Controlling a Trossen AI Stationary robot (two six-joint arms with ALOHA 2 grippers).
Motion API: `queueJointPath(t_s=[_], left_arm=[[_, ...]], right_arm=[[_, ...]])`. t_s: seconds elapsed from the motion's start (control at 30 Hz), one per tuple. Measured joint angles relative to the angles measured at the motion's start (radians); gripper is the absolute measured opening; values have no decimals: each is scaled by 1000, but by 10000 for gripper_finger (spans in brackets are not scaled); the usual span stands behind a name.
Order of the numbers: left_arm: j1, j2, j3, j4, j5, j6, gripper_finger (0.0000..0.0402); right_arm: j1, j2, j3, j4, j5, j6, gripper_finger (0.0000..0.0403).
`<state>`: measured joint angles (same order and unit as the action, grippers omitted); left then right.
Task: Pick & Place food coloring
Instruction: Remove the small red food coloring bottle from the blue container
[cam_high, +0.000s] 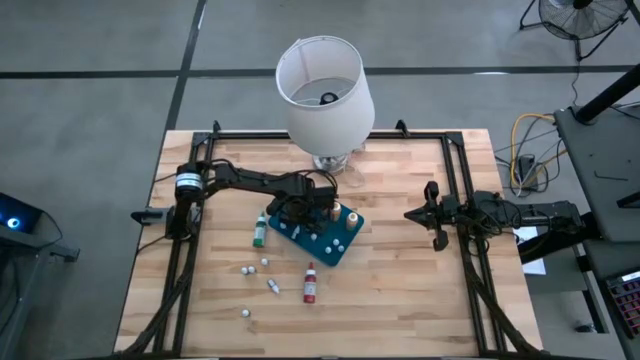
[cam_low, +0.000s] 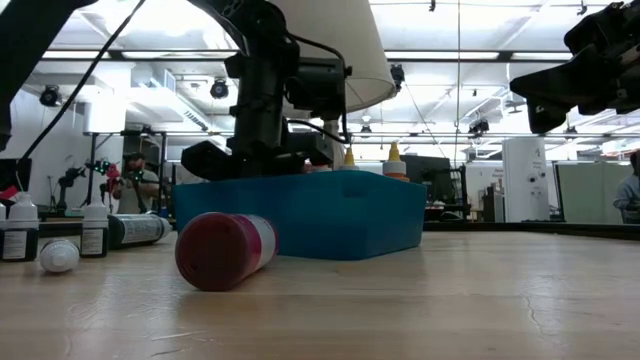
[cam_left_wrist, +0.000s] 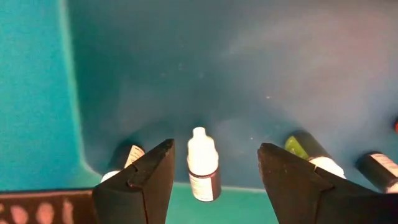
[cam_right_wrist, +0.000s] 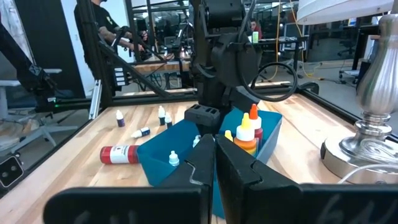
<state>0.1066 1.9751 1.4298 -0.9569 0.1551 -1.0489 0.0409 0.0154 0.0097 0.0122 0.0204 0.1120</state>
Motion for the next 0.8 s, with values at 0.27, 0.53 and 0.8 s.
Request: queueJointPath(t_s=[0.27, 0.53, 0.8], left_arm=[[-8, 0, -28, 16, 0, -11, 201], [-8, 0, -28, 58, 0, -11, 201], [-7, 0, -33, 59, -11, -11, 202]], right_arm=[[0, 0, 0, 0, 0, 0, 8], [0, 0, 0, 0, 0, 0, 8], [0, 0, 0, 0, 0, 0, 8]])
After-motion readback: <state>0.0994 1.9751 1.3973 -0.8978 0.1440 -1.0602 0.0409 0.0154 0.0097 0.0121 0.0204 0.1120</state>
